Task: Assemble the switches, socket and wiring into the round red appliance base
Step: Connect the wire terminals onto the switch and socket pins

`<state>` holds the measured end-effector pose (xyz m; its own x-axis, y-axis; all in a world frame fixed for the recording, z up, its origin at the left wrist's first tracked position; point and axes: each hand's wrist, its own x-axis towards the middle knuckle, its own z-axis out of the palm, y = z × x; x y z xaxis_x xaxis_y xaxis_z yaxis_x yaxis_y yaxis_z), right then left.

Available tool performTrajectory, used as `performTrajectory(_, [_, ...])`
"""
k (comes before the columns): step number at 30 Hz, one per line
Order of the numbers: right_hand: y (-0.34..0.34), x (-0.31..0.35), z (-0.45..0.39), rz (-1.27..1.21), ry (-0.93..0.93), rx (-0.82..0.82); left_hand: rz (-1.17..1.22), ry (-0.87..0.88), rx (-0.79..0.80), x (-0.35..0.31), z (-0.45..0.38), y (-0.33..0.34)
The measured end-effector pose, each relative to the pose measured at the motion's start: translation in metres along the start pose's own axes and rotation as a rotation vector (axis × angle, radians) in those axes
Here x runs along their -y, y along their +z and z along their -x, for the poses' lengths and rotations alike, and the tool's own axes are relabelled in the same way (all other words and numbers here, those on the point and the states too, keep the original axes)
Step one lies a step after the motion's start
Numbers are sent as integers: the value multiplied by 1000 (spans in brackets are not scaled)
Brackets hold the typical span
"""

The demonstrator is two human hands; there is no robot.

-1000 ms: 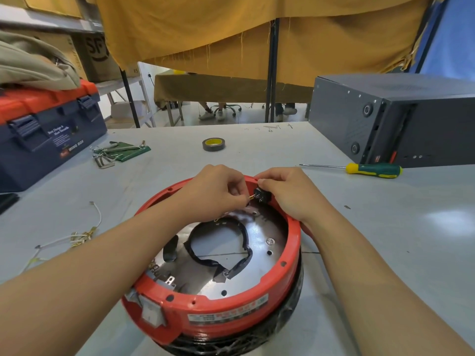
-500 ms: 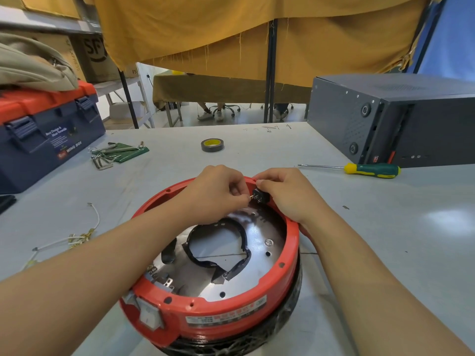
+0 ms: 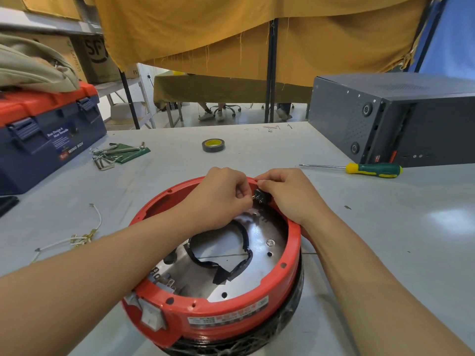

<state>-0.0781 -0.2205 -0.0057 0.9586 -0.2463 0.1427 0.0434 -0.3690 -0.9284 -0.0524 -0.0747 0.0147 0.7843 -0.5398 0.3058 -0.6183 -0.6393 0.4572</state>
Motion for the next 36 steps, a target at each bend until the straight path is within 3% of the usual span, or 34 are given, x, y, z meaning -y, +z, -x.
performTrajectory(22, [-2,4,4,41,-21,4,-66,6,-35,-8,0,6])
performTrajectory(30, [-6,5,4,117,-36,24,112,-80,83,4,-1,-8])
performTrajectory(36, [-11,4,6,310,-78,-100,158,-107,155,4,-2,-8])
